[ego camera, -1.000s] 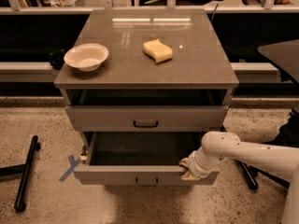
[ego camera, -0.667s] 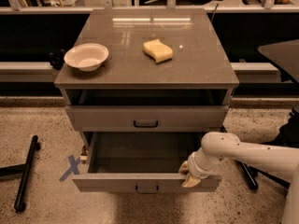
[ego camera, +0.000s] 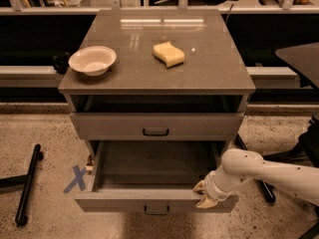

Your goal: Open middle drawer

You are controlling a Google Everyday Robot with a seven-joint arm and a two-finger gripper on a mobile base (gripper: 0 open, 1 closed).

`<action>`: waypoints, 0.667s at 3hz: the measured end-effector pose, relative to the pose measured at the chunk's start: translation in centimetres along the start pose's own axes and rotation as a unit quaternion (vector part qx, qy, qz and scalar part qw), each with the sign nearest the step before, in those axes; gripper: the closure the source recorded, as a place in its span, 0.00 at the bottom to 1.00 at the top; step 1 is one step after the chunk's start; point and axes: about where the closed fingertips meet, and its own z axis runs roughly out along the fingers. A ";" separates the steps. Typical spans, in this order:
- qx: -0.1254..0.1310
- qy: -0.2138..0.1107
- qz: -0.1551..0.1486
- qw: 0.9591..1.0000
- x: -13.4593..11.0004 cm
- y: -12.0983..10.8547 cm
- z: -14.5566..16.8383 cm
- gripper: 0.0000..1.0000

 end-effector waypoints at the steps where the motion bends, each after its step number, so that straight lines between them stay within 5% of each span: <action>1: -0.002 -0.001 0.000 1.000 0.0 0.1 0.2 0.51; 2: -0.003 -0.001 0.000 1.000 0.0 0.2 0.3 0.28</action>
Offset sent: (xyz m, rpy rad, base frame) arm -0.0012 0.0008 -0.0013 0.0009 0.0030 0.0016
